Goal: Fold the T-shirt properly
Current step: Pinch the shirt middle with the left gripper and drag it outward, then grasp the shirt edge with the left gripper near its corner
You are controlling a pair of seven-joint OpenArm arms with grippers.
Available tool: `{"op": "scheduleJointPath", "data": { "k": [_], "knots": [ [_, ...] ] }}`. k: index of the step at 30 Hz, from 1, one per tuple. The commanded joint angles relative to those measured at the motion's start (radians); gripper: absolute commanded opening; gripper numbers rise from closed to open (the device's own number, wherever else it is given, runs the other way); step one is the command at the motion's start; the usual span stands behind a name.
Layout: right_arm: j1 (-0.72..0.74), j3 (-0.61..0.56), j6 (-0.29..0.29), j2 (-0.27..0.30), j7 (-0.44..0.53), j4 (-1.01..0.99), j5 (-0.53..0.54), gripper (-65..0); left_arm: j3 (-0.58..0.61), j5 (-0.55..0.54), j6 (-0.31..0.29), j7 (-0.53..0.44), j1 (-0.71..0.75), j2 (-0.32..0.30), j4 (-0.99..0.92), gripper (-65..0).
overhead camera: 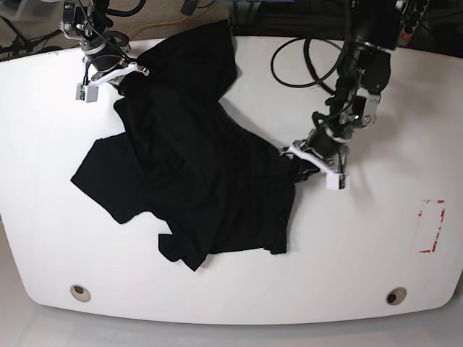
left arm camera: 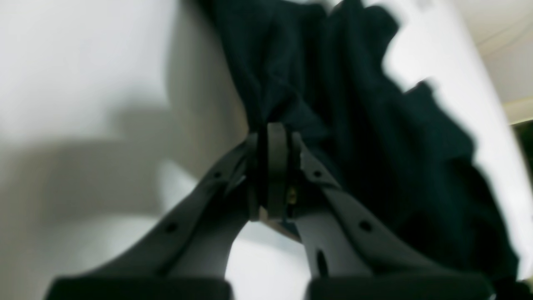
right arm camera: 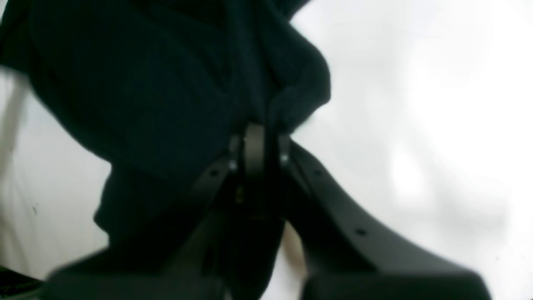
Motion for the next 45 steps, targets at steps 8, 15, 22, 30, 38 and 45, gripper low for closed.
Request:
{"op": "scheduleJointPath", "data": {
  "k": [8, 15, 22, 30, 38, 45],
  "knots": [
    [0.003, 0.006, 0.010, 0.009, 0.021, -0.007, 0.009, -65.0, -0.180, -0.005, -0.013, -0.022, 0.261, -0.147, 0.279, -65.0],
    [0.020, 0.006, 0.010, 0.011, 0.021, -0.019, 0.009, -65.0, -0.304, 0.001, -0.017, -0.020, 0.426, -0.150, 0.301, -65.0],
    [0.016, 0.006, 0.010, 0.011, 0.021, -0.016, 0.010, -65.0, -0.301, -0.006, -0.017, 0.006, 0.465, -0.145, 0.309, -58.6],
    [0.011, -0.020, 0.012, 0.006, -0.016, -0.013, 0.015, -65.0, -0.304, -0.020, -0.014, 0.084, 0.435, -0.099, 0.378, -14.9],
    [0.011, -0.019, 0.085, -0.017, -0.025, -0.015, 0.013, -65.0, -0.364, -0.011, -0.014, 0.107, 0.287, -0.130, 0.375, -9.2],
    [0.011, -0.017, 0.087, -0.020, -0.039, -0.015, 0.012, -65.0, -0.409, -0.013, -0.019, 0.234, 0.039, -0.158, 0.171, -9.2]
  ]
}}
